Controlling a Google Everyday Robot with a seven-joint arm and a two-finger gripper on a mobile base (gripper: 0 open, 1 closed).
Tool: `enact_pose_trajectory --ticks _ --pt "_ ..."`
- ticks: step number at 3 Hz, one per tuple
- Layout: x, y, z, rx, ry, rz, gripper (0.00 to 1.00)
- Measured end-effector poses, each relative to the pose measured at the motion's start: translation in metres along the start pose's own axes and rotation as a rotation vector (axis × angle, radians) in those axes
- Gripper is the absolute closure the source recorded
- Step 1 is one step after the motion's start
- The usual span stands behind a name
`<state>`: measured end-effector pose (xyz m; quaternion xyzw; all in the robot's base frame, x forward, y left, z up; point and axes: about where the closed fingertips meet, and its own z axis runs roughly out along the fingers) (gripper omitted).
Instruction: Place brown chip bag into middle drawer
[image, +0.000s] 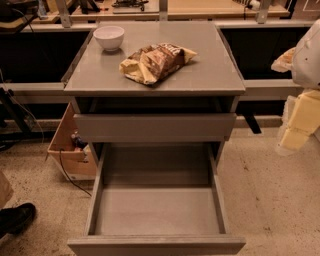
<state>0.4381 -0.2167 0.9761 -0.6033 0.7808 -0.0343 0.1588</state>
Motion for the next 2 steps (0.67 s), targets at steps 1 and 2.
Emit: enact_pose_trajectory --ticks 1,2 --pt "0.0 0.0 0.0 0.0 0.0 0.0 0.0" --pt "-0.033 -0.043 0.033 0.053 -0.077 0.012 0.0"
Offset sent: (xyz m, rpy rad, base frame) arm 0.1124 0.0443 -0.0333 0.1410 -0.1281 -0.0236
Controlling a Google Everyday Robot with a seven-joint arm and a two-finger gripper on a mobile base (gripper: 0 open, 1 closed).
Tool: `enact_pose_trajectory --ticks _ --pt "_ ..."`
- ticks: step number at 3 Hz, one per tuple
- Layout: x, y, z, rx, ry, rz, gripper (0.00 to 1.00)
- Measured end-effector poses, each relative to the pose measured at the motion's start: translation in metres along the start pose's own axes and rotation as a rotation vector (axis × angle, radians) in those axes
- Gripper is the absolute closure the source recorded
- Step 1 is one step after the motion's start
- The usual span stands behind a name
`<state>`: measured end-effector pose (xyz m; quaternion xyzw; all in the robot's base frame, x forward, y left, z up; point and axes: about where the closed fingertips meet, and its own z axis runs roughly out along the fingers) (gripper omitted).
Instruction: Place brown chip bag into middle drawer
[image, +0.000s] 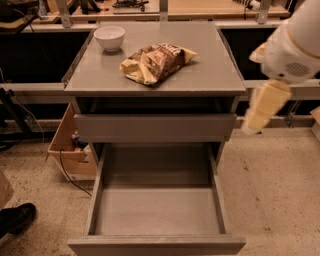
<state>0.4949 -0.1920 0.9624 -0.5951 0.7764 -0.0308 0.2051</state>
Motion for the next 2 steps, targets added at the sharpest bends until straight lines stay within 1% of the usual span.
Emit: enact_pose_trajectory --ticks 1,2 --pt "-0.044 -0.047 0.038 0.051 -0.079 -0.023 0.0" --pt "-0.093 -0.086 0.07 0.094 -0.147 -0.064 0.0"
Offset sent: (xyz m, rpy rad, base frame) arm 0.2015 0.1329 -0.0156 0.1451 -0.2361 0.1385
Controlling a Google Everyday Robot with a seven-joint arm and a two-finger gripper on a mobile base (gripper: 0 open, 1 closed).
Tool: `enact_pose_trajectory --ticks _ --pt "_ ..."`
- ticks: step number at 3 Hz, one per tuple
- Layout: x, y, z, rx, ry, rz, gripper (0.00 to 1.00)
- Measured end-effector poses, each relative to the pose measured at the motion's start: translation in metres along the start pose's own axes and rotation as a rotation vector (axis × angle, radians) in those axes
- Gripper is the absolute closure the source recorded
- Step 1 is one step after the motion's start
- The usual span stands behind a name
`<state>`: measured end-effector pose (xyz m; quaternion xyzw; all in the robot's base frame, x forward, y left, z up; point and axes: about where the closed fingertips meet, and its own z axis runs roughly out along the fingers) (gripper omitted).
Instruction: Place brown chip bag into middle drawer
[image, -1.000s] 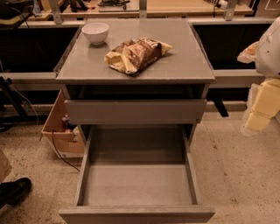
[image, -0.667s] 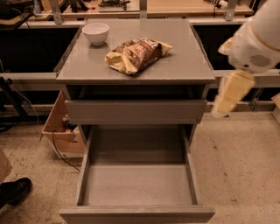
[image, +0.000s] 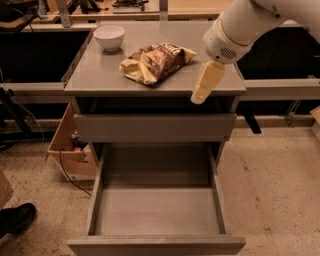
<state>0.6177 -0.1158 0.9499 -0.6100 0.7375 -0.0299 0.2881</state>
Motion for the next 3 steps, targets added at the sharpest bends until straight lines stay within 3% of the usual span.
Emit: enact_pose_trajectory --ticks 1,2,3 --pt "-0.038 -0.021 0.032 0.018 -0.05 -0.034 0.0" --pt "-0.038 -0.021 0.032 0.018 -0.05 -0.034 0.0" --pt "-0.052 -0.031 0.059 0.037 -0.108 0.057 0.0"
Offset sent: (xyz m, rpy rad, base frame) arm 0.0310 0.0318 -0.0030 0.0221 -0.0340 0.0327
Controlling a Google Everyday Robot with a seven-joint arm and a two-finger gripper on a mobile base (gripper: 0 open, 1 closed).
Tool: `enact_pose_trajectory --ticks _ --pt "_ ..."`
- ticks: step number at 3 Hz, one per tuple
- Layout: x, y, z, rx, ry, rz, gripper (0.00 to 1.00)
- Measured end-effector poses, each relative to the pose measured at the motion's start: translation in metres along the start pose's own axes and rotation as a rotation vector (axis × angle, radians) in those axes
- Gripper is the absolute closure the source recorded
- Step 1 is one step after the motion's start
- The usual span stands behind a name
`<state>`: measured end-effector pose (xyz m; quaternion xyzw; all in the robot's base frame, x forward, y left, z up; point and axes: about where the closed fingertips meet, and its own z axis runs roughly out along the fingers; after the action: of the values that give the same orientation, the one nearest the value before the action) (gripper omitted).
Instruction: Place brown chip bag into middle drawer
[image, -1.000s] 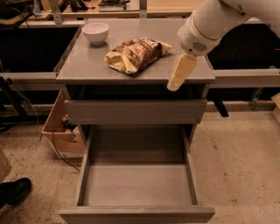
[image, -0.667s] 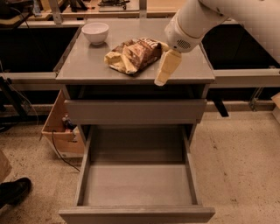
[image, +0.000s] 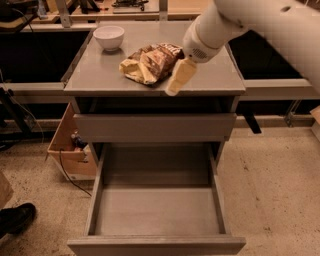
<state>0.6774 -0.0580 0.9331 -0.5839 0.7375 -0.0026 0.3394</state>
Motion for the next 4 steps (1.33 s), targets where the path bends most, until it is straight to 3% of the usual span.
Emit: enact_pose_trajectory --ticks 1,2,3,4 --pt "-0.02 -0.018 0.052 0.044 -0.103 0.166 0.0" --pt "-0.035 -0.033 0.09 0.077 -0.182 0.294 0.0" --pt "-0.043 -0.042 0.111 0.095 -0.225 0.364 0.0" --pt "-0.047 -0.065 0.151 0.124 -0.228 0.451 0.0"
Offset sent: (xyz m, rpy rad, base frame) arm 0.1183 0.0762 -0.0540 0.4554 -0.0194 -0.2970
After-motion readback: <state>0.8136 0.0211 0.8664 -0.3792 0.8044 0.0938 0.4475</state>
